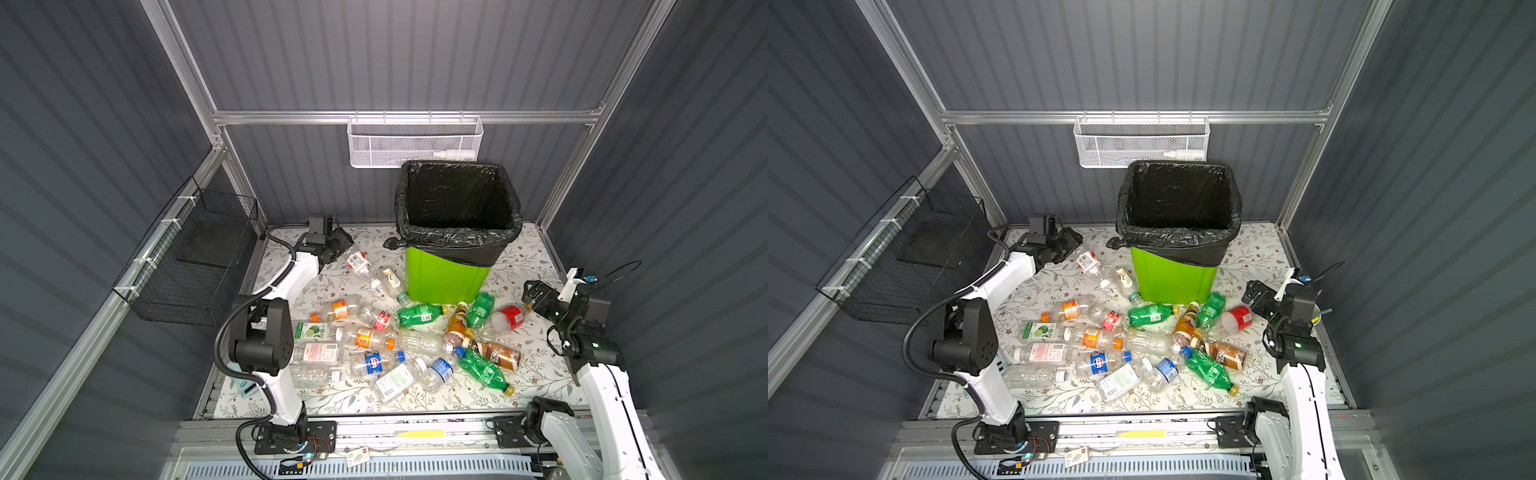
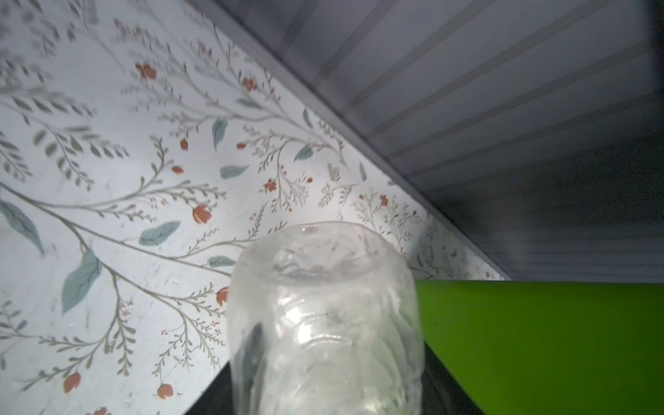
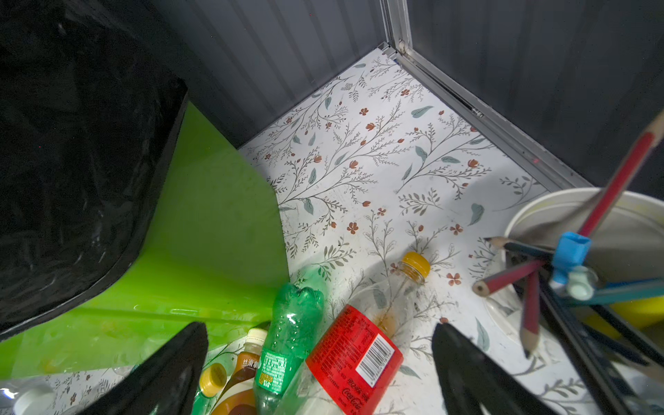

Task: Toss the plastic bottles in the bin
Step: 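Lift the clear bottle high with the left gripper toward the bin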

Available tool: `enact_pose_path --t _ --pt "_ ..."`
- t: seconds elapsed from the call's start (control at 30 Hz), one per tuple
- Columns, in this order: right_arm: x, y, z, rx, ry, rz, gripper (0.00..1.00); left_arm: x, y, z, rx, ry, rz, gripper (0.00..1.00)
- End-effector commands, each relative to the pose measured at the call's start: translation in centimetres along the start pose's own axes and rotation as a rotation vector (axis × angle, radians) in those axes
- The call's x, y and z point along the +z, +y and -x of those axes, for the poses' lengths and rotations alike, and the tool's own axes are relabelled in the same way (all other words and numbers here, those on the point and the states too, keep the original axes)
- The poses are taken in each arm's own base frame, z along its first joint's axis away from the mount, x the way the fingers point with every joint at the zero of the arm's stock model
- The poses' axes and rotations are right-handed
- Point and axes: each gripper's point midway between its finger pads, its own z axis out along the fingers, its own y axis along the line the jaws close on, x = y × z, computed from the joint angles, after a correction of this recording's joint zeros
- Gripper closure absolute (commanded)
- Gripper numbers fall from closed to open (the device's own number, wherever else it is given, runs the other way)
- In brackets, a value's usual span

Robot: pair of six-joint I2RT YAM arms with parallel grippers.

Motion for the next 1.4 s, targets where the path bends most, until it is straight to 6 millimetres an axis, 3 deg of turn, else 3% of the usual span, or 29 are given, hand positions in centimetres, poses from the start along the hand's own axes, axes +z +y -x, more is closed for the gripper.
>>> enact_pose_path --t 0.0,0.07,0.23,0.33,0.4,0.5,0.7,0.83,1.03,1.23,1.3,1.37 --pt "-0.9 0.6 1.9 -0.005 -0.054 0.005 0.01 -5.1 -1.6 5.5 0.052 -0.196 -0.031 0.4" --pt "-1.1 0.4 2.3 0.0 -0.071 -0.004 0.01 -9.0 -2.7 8.7 0.065 -0.315 -0.063 0.39" --pt "-1.7 0.6 3.3 0.013 -0.11 -0.001 0.01 -21.1 -5.8 15.6 0.151 -0.681 -0.093 0.35" --pt "-1.9 0.7 3.7 0.025 -0.128 0.004 0.01 -27.4 -8.0 17.9 0.183 -0.849 -0.146 0.33" --pt "-2.0 0.8 4.0 0.034 -0.141 0.011 0.01 -29.9 -9.9 18.7 0.205 -0.893 -0.212 0.33" --pt "-2.2 1.2 4.5 0.044 -0.161 0.025 0.01 -31.7 -13.2 19.5 0.202 -0.916 -0.364 0.36" --pt "-3.0 1.7 5.6 0.047 -0.194 0.039 0.01 -31.9 -20.4 20.1 0.191 -0.899 -0.68 0.42" --pt "-3.8 1.4 6.0 0.039 -0.222 0.021 0.01 -35.1 -24.4 19.1 0.278 -1.0 -0.745 0.42" --pt "-4.2 1.2 6.0 0.042 -0.235 0.013 0.01 -40.1 -26.7 18.6 0.338 -1.087 -0.864 0.42" --pt "-4.8 1.4 6.6 0.03 -0.25 0.008 0.01 -42.3 -25.9 18.4 0.359 -1.176 -0.862 0.4" --pt "-4.9 1.5 6.7 0.029 -0.254 0.007 0.01 -42.2 -25.9 18.3 0.359 -1.169 -0.868 0.39" --pt "-4.9 1.6 6.7 0.035 -0.253 0.017 0.01 -40.3 -26.6 18.1 0.36 -1.104 -0.885 0.39"
